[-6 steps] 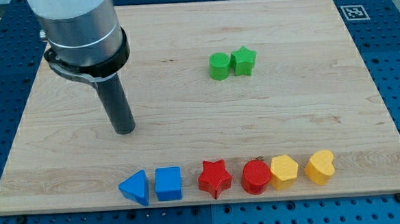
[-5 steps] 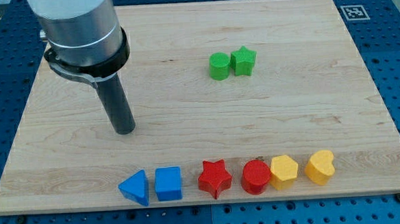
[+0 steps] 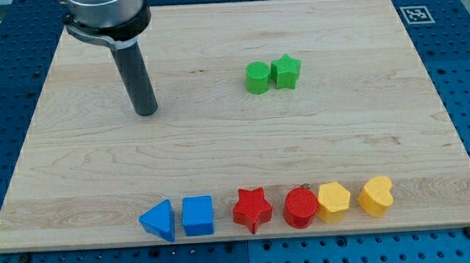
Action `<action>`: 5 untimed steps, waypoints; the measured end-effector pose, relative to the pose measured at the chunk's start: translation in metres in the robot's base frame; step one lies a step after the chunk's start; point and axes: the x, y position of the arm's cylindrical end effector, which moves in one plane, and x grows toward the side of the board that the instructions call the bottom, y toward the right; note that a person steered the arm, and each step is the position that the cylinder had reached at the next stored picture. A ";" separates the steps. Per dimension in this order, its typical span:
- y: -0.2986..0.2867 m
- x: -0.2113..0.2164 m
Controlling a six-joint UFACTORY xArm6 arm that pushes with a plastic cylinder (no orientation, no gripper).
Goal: Move your arm to the left of the green blocks
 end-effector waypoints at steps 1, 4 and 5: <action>0.000 -0.027; -0.009 -0.066; -0.013 -0.094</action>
